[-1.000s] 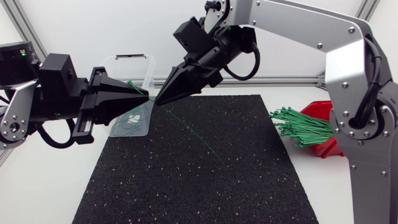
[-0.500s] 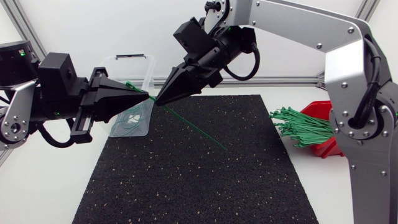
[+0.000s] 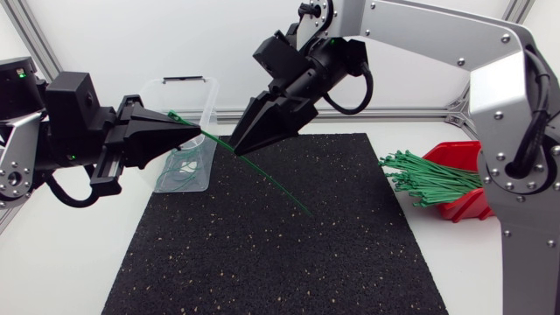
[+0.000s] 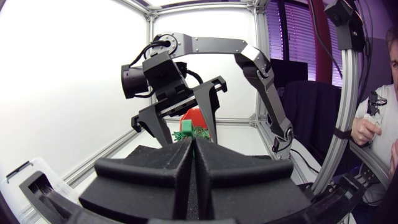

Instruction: Take a green cable tie from the red box, thread the tail through the head to close it, then place it in the transparent bin on the left.

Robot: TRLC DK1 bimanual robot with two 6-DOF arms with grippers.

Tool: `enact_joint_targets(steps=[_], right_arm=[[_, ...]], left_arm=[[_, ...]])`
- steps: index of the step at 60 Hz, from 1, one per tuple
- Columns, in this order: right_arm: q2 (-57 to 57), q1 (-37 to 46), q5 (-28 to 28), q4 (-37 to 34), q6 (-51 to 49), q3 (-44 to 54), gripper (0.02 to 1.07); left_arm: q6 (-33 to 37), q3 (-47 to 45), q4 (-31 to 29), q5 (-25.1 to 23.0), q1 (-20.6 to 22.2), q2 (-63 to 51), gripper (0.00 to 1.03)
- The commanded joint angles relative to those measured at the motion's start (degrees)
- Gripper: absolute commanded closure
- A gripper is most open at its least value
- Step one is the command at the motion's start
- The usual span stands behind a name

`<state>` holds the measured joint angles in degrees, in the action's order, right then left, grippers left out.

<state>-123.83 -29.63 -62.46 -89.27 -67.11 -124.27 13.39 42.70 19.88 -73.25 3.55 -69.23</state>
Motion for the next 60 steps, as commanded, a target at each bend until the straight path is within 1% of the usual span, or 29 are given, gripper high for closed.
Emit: enact_joint_targets(steps=[1,4,6,11,14,18,22,26,31,34,37,41,45,48,54,60], right_arm=[[5.1,-0.7,3.7,7.4,8.4,5.8,0.23],[8.3,-2.0,8.3,16.8,14.3,11.4,0.24],[10.4,-3.1,10.6,21.6,17.0,14.8,0.26],[12.4,-4.4,13.3,25.5,18.9,17.8,0.27],[14.1,-4.8,15.5,30.1,21.7,20.3,0.3],[15.9,-5.4,18.2,35.2,24.3,23.3,0.31],[16.8,-5.8,20.1,37.6,25.5,24.9,0.31],[17.3,-5.8,21.0,39.1,26.4,26.2,0.31],[18.9,-6.0,23.0,42.7,28.2,29.0,0.31],[20.6,-6.5,25.0,45.6,29.1,31.6,0.31],[21.9,-6.7,25.6,47.6,30.4,33.2,0.31],[23.7,-7.5,27.8,49.9,31.6,35.3,0.31],[25.4,-8.3,29.3,52.5,32.9,37.4,0.31],[26.4,-8.8,30.5,53.9,33.8,38.6,0.31],[27.8,-10.0,31.2,55.4,34.9,40.1,0.31],[28.2,-11.9,34.2,57.3,36.3,40.9,0.32]], left_arm=[[-1.4,0.2,-1.2,-0.8,-0.7,0.9,1.0],[-1.5,0.7,-3.0,-0.6,-0.8,0.8,1.0],[-1.5,1.0,-4.1,-0.4,-0.8,0.6,1.0],[-1.5,1.3,-5.5,0.3,-0.9,0.5,1.0],[-1.5,2.0,-7.0,1.2,-1.1,0.3,1.0],[-1.4,2.3,-7.9,2.1,-1.2,0.2,1.0],[-1.4,2.7,-9.1,3.9,-1.2,0.1,1.0],[-1.3,2.8,-9.9,4.6,-1.2,0.1,1.0],[-1.2,3.1,-11.2,6.3,-1.1,0.0,1.0],[-1.0,3.4,-12.6,6.9,-1.0,0.1,1.0],[-0.9,4.0,-14.0,8.0,-0.9,0.1,1.0],[-0.6,4.5,-15.7,9.5,-0.7,0.0,1.0],[0.0,4.8,-17.3,10.1,-0.2,0.1,1.0],[0.0,5.2,-18.8,11.3,0.6,0.3,1.0],[0.6,5.5,-21.2,11.6,1.7,1.6,1.0],[0.6,5.5,-22.4,12.6,2.7,2.8,1.0]])
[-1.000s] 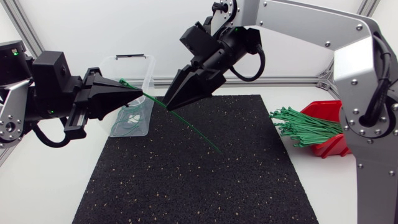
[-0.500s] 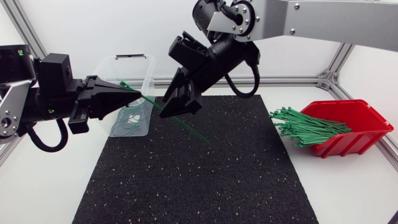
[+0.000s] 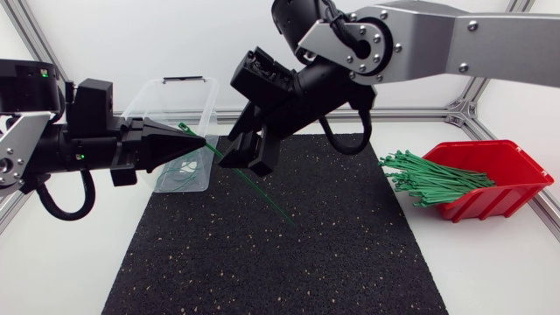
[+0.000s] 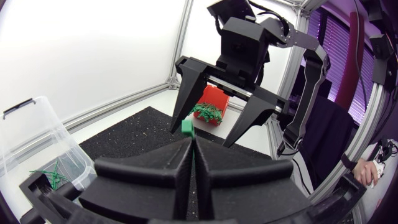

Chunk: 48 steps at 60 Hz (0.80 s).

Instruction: Take a green cable tie from the red box, thread the tail through the head to close it, then place it in the transparent bin on the left.

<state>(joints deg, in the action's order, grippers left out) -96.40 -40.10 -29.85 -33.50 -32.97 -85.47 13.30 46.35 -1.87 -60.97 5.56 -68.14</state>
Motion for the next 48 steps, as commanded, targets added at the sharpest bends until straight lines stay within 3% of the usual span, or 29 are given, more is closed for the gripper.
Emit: enact_joint_targets(steps=[1,12,18,27,48], right_arm=[[0.9,-1.7,2.1,1.9,2.3,2.3,0.35],[2.9,-4.7,8.1,7.6,4.8,6.4,0.65],[3.0,-5.1,8.9,8.2,5.2,7.3,0.67],[3.9,-5.3,11.2,8.6,6.5,8.3,0.8],[4.8,-6.1,12.2,9.1,8.5,10.1,0.84]], left_arm=[[0.7,1.8,-0.9,0.5,0.7,1.9,1.0],[0.6,1.6,-1.7,1.5,0.7,2.5,1.0],[0.4,1.6,-1.7,1.6,0.7,2.7,1.0],[0.1,1.9,-1.6,2.3,0.6,2.7,1.0],[-1.9,3.2,-1.1,3.7,0.8,2.9,1.0]])
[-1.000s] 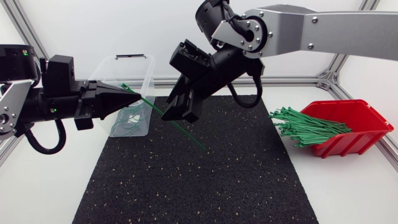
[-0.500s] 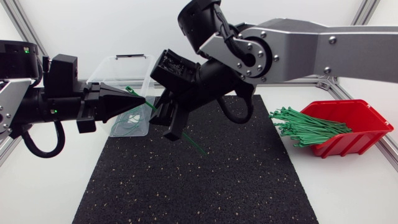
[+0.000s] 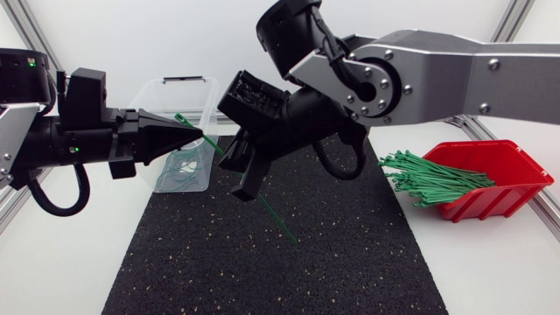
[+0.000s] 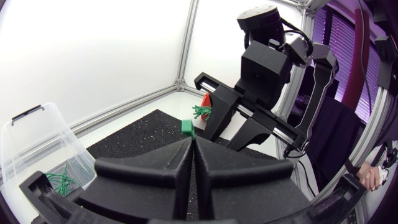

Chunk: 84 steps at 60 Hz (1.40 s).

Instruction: Take a green cable tie from the red box, thread the tail through the head to close it, then place it in the transparent bin on the left.

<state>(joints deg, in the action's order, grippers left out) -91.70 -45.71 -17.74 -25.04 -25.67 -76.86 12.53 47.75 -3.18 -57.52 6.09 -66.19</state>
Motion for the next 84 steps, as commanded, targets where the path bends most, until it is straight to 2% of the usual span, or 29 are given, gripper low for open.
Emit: enact_joint_targets(steps=[1,19,42,84], right_arm=[[0.1,-0.6,0.2,0.6,1.2,1.4,0.84],[-0.2,-1.6,-0.1,0.6,2.6,2.0,0.9],[0.5,-2.1,-0.4,1.3,4.3,2.5,0.9],[-0.5,-3.2,-1.6,3.0,6.0,4.1,0.9]], left_arm=[[-1.1,1.7,0.1,0.2,0.2,1.0,1.0],[-1.8,1.3,0.2,0.2,0.5,2.3,0.96],[-3.3,1.0,1.1,0.6,1.4,2.6,0.94],[-8.8,-0.3,7.5,2.4,2.0,2.3,0.9]])
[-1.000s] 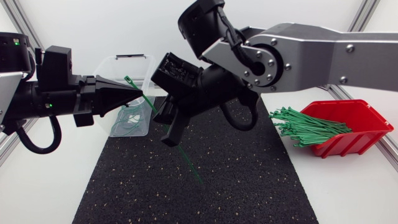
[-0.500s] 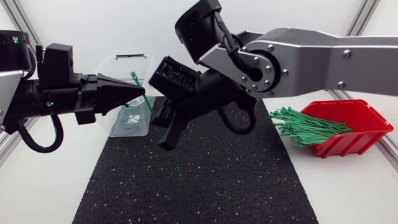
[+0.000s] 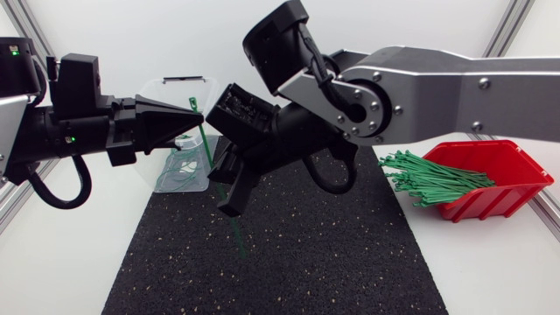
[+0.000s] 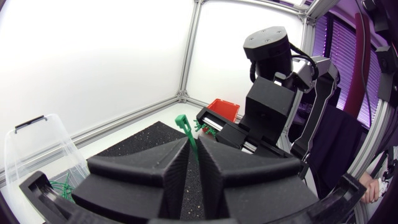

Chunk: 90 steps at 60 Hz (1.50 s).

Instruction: Take a green cable tie from the red box, thread the tail through the head to close it, then place it in the transparent bin on the left.

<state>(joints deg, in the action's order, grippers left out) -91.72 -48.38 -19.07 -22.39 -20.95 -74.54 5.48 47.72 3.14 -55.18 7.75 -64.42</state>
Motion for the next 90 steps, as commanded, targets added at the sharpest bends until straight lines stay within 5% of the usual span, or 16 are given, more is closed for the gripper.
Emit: enact_joint_targets(steps=[1,48,52,57,65,72,78,84,90], right_arm=[[-0.5,-0.6,-0.3,0.4,1.4,1.9,0.9],[1.1,-0.6,-0.4,0.8,1.4,2.8,0.88],[2.6,0.4,-0.4,0.7,1.3,3.3,0.75],[4.2,1.6,-0.3,-0.5,0.5,3.7,0.45],[6.3,4.0,-0.1,-2.4,-2.3,5.2,0.3],[7.8,5.7,1.6,-3.4,-4.9,7.1,0.3],[10.3,5.8,9.5,-1.7,-8.1,10.4,0.3],[12.7,6.3,12.9,-0.5,-10.4,13.9,0.09],[14.6,7.2,14.0,-1.3,-11.5,15.6,0.07]], left_arm=[[-1.7,-0.3,1.2,0.1,0.4,0.5,0.9],[-2.3,-1.2,2.0,0.1,1.8,0.9,1.0],[-2.9,-0.8,1.8,0.1,1.8,0.6,1.0],[-3.1,0.1,0.8,0.0,1.7,0.3,1.0],[-3.1,1.8,-2.1,-0.2,1.4,0.4,1.0],[-3.1,2.5,-3.5,-0.3,1.6,0.3,1.0],[-3.1,3.2,-4.2,-0.3,1.9,0.1,1.0],[-3.1,4.0,-5.0,-0.2,2.6,-0.3,1.0],[-3.1,5.4,-6.3,-0.2,3.8,-0.9,1.0]])
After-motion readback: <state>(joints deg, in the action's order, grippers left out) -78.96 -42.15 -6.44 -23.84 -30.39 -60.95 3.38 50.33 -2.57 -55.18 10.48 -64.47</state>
